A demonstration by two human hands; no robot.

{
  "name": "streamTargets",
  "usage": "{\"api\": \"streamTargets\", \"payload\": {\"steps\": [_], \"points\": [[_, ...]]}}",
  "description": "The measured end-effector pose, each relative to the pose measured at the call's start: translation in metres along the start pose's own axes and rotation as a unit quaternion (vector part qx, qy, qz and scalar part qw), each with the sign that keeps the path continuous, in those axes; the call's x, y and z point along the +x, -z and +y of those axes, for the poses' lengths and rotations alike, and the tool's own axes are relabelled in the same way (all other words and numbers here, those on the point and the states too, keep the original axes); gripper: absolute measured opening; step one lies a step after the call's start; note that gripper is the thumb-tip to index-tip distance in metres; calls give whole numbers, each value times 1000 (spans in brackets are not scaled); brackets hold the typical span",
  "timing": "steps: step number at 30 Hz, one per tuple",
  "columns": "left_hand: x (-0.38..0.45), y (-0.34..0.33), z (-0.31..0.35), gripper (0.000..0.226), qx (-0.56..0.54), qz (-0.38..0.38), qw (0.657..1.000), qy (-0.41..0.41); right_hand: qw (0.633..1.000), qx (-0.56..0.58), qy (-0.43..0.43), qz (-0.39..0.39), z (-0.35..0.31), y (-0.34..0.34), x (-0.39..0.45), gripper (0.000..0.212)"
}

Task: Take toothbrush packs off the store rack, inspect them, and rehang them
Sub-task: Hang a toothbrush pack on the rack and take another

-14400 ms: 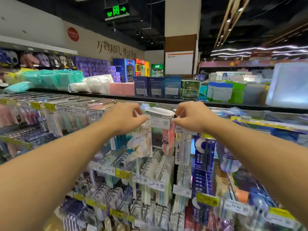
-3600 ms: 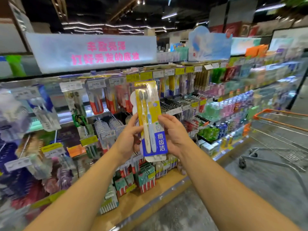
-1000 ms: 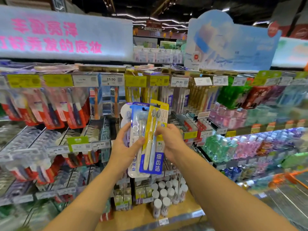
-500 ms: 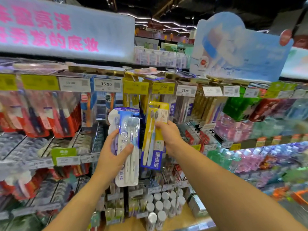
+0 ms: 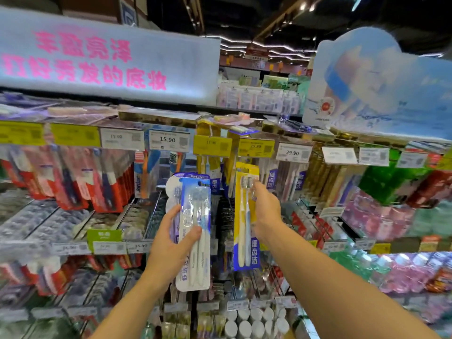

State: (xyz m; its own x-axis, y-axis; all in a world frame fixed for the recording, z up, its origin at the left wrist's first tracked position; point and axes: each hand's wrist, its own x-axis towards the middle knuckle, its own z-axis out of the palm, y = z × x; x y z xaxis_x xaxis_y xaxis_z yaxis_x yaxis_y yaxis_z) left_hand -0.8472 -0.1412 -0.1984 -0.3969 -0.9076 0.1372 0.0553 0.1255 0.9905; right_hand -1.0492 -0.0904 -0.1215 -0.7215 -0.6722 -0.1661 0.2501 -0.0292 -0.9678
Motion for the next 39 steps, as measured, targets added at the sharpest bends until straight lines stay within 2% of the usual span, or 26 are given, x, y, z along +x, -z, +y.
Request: {"api": "streamTargets", "payload": {"steps": [4,7,13,19,26,30,39], "points": [[2,-10,4,57,0,13,1000,4,996,-63,53,-24,1,3,15,21],[5,-18,11,54,8,28,1000,5,993,-91,57,-41,-1,6,26,17],[11,-29,15,61,19,45,999,4,995,-63,69,-28,-17,9,37,13],[21,-36,14,63,20,53,998,3,996,0,93,-1,-21,4,49,27],[25,-38,17,59,23,55,998,-2,992,27,124,19,-20,2,51,28],[27,-38,18,60,31,54,998,-3,989,34,142,22,-24,1,51,38],[32,-38,17,63,49,54,997,-24,988,13,151,27,-28,-4,52,27]]}}
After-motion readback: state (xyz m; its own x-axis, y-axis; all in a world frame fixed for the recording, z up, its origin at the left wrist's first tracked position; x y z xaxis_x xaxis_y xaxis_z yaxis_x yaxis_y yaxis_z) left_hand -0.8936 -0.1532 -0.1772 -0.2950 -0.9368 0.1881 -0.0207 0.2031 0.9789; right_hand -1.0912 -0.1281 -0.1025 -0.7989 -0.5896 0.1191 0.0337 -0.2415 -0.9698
